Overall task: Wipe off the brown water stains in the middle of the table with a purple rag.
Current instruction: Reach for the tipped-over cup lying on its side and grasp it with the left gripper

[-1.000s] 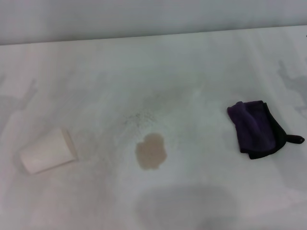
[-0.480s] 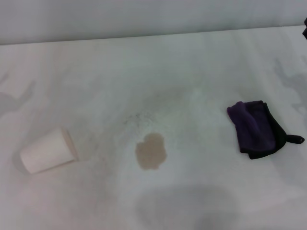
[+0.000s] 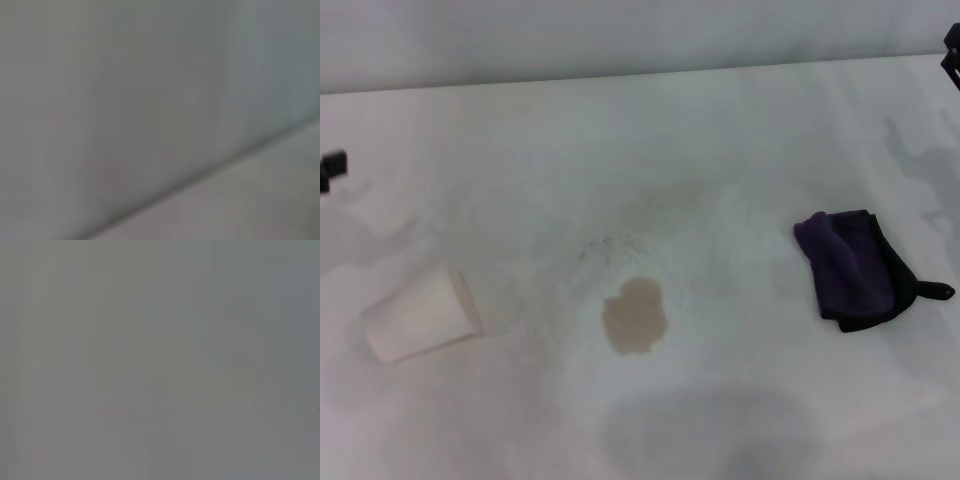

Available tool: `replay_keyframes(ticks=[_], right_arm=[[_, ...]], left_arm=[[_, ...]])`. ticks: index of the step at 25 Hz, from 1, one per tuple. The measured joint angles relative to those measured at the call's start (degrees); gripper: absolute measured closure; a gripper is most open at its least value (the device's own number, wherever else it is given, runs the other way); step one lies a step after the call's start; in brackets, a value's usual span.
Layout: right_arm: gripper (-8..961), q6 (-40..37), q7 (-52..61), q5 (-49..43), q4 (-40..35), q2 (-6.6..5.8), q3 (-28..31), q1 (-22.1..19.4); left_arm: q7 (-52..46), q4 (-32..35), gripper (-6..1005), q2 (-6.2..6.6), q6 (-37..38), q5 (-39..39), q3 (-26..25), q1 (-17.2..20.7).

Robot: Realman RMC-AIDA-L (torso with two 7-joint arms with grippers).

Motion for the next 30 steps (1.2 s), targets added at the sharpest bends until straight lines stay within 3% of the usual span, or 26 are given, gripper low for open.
replay_keyframes(ticks=[7,9,16,21,30], right_arm=[[124,0.17,-0.02,0.0,0.1,0.21,0.0,0.82],[124,0.18,-0.14,0.0,0.31,0.26,0.0,1.03],[124,0.22,0.1,0.01,0.55,0.27,0.0,0.51],[124,0.22,0.03,0.01,0.55,0.3,0.0,0.41],[124,0.29,0.11,0.01,0.53,0.19,0.0,-0.02]], left_arm=[[-5.03,7.0,111,1.33,13.76,11.33,-1.25,-2.49],[-6.12,7.33,111,1.56,21.69,16.87,-4.93,-5.52],[-7.49,7.06,111,1.33,27.19,25.26,-6.15,-8.98],[-4.43,4.64,111,-1.92,26.33,32.71,-5.59,-11.25],[-1.21,1.85,111,-4.98,22.49,39.02,-5.28,-13.6]])
